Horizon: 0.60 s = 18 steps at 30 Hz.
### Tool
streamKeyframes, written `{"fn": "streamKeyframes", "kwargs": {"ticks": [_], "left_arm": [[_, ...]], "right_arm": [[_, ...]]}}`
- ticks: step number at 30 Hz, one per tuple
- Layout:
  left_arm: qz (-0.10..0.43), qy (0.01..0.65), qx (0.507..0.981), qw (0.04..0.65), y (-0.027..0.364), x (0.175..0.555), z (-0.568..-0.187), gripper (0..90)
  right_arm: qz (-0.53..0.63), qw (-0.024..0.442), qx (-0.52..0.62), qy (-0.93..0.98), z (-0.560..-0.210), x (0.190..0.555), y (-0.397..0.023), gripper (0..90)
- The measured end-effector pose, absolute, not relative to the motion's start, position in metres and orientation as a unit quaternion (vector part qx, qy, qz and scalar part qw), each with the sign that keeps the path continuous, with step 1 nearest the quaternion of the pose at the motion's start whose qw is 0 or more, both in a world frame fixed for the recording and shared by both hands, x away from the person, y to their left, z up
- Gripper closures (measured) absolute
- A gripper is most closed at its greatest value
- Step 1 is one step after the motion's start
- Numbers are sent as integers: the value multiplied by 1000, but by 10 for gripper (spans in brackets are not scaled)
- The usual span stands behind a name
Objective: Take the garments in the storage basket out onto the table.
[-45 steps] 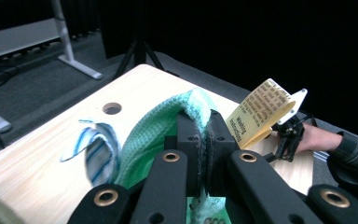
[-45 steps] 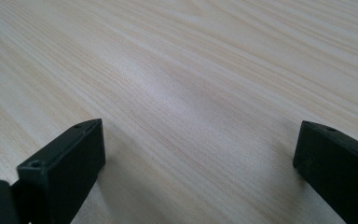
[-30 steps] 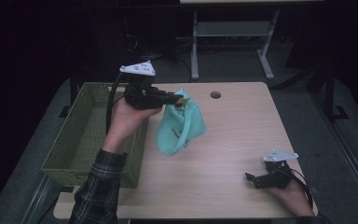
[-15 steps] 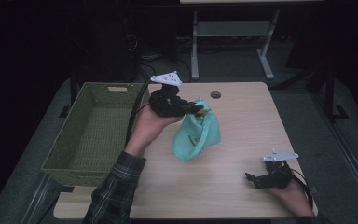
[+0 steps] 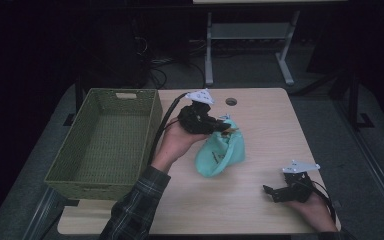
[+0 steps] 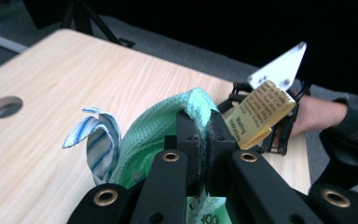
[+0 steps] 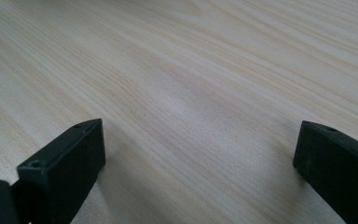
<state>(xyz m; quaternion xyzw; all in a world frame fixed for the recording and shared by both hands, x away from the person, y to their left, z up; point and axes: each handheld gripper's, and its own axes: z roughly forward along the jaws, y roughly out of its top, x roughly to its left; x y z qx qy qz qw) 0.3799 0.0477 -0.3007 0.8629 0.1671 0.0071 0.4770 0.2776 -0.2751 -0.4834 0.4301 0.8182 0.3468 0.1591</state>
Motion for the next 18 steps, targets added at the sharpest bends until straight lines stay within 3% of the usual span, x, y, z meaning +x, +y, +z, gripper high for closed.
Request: {"fn": "streamKeyframes", "kwargs": {"ticks": [18], "left_arm": [[-3, 177, 895, 410, 20, 376, -372, 866]], "right_arm": [[346, 159, 429, 819, -483, 278, -275, 17]]}}
